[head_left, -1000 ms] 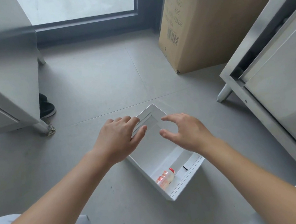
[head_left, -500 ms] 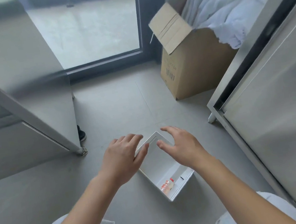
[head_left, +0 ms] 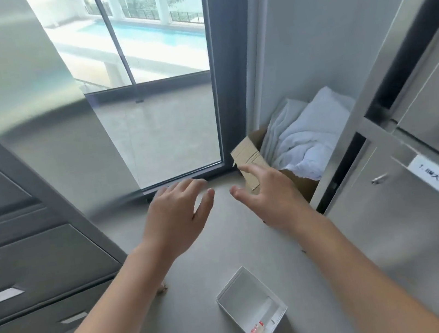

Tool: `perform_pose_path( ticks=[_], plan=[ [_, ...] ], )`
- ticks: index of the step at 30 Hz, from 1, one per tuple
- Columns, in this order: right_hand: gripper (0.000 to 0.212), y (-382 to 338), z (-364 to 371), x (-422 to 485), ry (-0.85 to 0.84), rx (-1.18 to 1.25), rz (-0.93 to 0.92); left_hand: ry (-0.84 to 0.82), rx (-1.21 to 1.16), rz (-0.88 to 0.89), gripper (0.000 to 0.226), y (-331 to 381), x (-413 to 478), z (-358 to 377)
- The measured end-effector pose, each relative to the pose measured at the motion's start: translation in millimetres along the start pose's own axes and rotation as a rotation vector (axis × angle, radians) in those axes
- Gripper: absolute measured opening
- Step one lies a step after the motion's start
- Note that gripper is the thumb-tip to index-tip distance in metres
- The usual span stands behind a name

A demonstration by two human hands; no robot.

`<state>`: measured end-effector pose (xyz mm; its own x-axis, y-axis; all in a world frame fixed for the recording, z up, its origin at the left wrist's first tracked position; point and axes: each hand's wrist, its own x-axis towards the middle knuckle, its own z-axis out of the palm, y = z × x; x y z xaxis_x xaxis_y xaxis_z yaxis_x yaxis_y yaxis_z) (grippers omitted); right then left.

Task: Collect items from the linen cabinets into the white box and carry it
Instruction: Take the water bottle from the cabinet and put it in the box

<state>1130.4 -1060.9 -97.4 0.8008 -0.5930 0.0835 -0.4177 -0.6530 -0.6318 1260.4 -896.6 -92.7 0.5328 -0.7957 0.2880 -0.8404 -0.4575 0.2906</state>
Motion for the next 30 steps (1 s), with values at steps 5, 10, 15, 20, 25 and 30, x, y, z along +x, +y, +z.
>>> perform_pose_path(
  ticks=[5, 10, 15, 20, 25, 30],
  plan=[
    [0.058, -62, -78, 14, 0.084, -0.03, -0.075, 0.077, 0.048, 0.031, 0.044, 24, 29, -90],
    [0.061, -105, -121, 5, 0.157, -0.062, -0.157, 0.149, 0.131, 0.079, 0.044, 34, 35, -145],
    [0.062, -109, -120, -20, 0.193, -0.061, -0.186, 0.171, 0.155, 0.087, 0.053, 38, 9, -157],
    [0.07, -111, -111, -42, 0.167, -0.018, -0.149, 0.155, 0.199, 0.049, 0.055, 38, -9, -168],
    [0.067, -114, -117, -57, 0.172, -0.004, -0.145, 0.2, 0.199, 0.052, 0.057, 49, -15, -177],
    [0.062, -116, -133, -61, 0.192, -0.03, -0.144, 0.185, 0.199, 0.066, 0.059, 59, -16, -178]
  ],
)
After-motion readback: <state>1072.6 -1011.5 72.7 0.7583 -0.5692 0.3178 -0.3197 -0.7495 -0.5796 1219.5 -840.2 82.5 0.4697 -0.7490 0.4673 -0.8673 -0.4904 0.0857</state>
